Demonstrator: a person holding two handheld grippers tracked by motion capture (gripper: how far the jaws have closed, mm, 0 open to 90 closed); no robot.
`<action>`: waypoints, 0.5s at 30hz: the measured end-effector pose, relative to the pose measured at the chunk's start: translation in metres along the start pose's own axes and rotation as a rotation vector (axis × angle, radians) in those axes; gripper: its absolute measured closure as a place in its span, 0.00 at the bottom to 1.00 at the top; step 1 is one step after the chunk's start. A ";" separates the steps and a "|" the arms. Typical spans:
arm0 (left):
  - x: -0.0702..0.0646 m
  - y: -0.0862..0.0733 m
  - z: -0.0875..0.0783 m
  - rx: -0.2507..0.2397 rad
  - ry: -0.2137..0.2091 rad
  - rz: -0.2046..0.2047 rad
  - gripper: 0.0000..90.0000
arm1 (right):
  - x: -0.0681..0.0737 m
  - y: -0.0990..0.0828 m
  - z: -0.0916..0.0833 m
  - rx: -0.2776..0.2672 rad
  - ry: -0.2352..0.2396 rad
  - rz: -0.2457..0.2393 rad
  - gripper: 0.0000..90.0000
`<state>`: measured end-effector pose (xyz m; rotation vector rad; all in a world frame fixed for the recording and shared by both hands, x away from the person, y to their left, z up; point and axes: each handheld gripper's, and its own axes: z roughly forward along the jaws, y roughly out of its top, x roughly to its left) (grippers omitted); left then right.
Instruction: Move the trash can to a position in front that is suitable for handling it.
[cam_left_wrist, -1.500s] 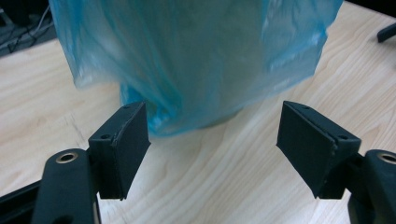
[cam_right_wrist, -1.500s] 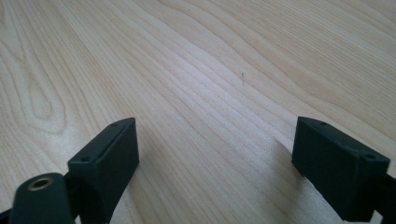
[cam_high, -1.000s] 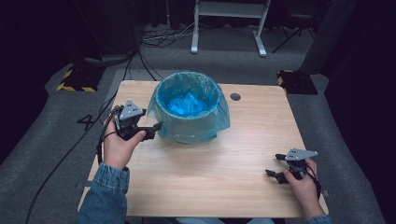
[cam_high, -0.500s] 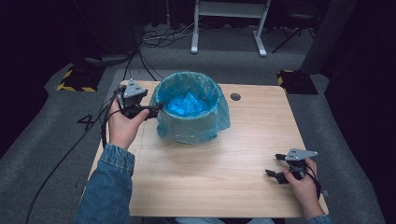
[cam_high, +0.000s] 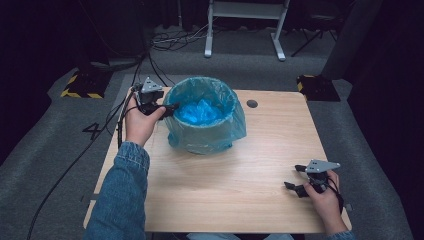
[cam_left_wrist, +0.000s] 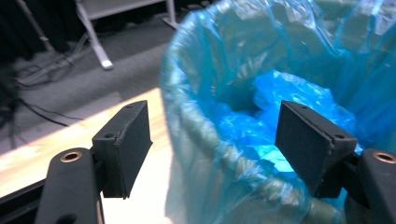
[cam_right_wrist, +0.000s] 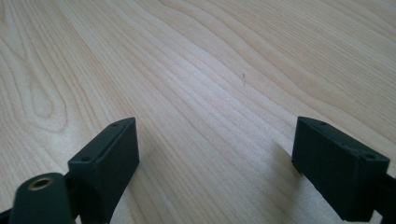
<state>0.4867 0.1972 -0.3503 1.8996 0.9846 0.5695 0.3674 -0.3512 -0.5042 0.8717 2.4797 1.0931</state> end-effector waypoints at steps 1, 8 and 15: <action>0.000 0.000 0.000 0.000 0.000 0.000 0.30 | 0.000 0.000 0.000 0.000 0.000 0.000 0.16; -0.006 -0.001 0.003 0.011 -0.021 -0.027 0.31 | 0.002 -0.001 -0.001 0.000 0.002 -0.001 0.16; -0.015 0.000 -0.004 0.037 -0.029 -0.007 0.32 | 0.003 -0.002 -0.002 -0.002 0.001 -0.001 0.16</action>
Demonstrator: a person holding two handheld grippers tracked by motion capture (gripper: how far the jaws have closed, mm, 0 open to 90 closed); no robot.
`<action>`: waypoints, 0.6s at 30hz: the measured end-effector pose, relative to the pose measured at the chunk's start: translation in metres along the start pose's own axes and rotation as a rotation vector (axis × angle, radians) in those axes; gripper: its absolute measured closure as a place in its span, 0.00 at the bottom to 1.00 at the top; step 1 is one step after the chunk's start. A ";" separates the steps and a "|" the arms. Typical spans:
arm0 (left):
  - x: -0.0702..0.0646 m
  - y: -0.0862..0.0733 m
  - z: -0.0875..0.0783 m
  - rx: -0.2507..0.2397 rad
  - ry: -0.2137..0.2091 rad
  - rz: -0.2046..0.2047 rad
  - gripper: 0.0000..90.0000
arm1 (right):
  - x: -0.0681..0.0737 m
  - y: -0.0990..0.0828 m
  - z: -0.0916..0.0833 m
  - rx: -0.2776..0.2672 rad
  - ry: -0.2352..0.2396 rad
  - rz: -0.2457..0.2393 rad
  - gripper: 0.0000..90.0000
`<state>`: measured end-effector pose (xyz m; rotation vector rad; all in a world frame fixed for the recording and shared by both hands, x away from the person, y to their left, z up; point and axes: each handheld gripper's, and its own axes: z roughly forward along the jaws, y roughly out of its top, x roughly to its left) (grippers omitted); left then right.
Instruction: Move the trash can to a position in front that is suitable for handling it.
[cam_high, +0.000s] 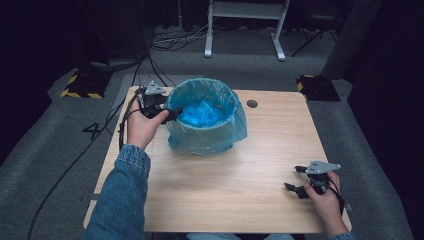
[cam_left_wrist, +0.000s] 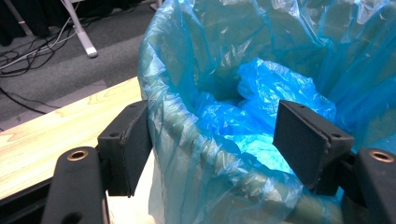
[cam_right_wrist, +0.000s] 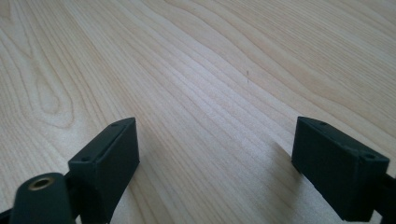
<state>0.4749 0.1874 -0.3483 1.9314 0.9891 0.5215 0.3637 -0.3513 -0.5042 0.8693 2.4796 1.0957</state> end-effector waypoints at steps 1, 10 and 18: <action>-0.002 0.000 0.000 0.005 0.000 0.006 0.32 | 0.000 0.000 0.000 0.000 0.000 0.001 0.16; -0.023 -0.005 -0.006 -0.022 -0.005 0.026 0.34 | 0.000 0.000 0.000 0.000 0.000 0.001 0.16; -0.046 -0.009 -0.014 -0.022 -0.022 0.069 0.36 | -0.001 0.000 0.000 0.004 0.006 0.009 0.16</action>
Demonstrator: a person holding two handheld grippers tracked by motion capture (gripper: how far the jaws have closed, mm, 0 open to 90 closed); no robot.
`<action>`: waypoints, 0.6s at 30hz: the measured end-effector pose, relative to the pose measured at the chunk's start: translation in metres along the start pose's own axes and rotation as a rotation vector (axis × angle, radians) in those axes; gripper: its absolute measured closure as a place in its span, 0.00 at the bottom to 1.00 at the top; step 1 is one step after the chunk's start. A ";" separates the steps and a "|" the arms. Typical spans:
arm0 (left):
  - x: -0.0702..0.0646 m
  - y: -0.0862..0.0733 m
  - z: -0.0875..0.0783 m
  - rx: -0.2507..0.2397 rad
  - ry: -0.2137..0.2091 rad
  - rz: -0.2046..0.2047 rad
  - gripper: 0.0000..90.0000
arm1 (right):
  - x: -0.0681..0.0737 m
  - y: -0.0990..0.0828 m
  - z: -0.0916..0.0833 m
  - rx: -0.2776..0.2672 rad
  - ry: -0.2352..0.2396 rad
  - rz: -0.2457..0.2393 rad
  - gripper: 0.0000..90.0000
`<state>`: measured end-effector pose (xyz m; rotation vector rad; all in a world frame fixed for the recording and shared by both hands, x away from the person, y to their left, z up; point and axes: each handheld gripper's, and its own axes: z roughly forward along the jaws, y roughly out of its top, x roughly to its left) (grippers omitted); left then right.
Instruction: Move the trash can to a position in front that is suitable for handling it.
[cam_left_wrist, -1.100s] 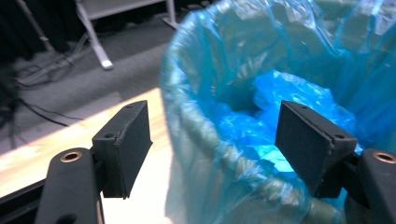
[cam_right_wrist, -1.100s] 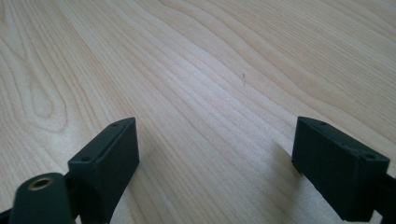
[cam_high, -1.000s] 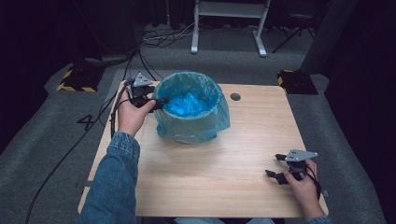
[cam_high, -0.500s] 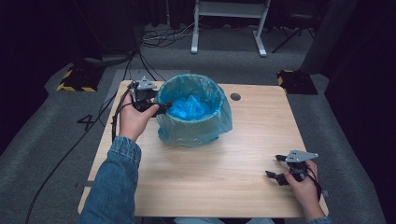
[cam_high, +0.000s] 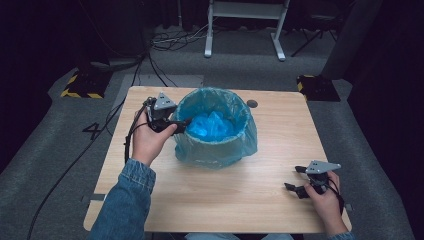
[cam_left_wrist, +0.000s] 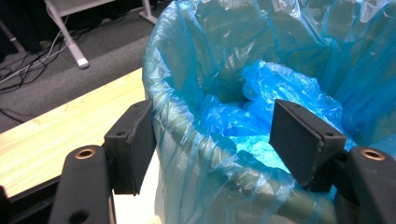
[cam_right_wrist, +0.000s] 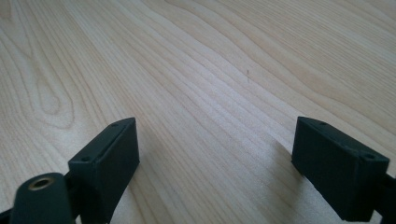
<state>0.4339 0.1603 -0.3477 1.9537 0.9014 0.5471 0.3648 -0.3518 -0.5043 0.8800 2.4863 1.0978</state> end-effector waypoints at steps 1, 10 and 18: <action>-0.007 0.000 -0.002 0.007 -0.006 0.018 0.36 | 0.000 0.000 0.000 0.000 0.000 0.000 0.16; -0.037 -0.002 -0.007 -0.011 -0.018 0.089 0.38 | 0.000 0.000 0.000 -0.001 -0.001 -0.001 0.16; -0.068 0.000 -0.013 0.005 -0.045 0.140 0.36 | 0.001 0.000 0.000 -0.004 -0.006 -0.007 0.16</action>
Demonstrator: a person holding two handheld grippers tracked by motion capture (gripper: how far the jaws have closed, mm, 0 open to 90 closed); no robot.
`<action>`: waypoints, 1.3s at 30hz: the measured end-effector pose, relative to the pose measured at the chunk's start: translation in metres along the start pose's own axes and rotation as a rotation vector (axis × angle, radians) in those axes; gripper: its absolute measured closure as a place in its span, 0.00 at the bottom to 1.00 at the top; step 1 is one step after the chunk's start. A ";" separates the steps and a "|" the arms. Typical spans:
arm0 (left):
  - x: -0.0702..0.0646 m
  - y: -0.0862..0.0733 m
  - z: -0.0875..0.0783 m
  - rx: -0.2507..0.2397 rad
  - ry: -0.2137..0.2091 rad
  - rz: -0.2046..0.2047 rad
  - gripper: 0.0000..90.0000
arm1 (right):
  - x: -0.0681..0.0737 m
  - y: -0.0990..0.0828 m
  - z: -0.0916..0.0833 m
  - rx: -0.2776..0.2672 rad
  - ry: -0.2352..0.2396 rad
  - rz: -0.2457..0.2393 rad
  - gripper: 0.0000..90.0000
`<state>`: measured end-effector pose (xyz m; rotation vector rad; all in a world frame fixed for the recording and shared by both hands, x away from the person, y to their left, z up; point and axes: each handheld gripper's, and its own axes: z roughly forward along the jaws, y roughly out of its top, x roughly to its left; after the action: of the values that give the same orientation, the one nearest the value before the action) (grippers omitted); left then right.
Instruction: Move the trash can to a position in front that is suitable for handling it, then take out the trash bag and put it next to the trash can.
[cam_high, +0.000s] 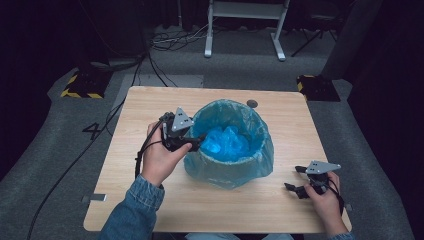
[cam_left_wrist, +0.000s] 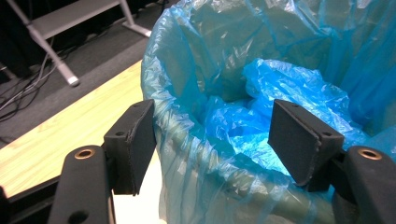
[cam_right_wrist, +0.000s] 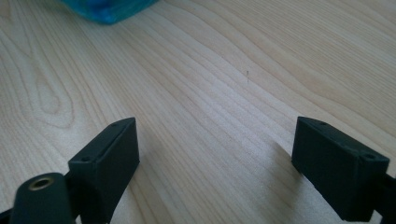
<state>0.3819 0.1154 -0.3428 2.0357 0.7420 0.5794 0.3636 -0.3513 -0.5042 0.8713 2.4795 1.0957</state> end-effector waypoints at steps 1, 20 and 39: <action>-0.003 0.000 0.000 -0.005 -0.009 0.000 0.36 | 0.000 0.000 0.000 0.000 0.000 0.000 0.16; -0.017 -0.010 -0.045 -0.067 -0.036 0.004 0.22 | 0.000 -0.001 -0.001 0.008 0.022 0.013 0.16; -0.013 -0.067 -0.043 -0.038 -0.044 -0.043 0.21 | 0.001 0.001 -0.002 -0.004 0.034 0.053 0.17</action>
<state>0.3260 0.1609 -0.3786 1.9870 0.7415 0.5195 0.3622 -0.3509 -0.5024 0.9301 2.4935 1.1415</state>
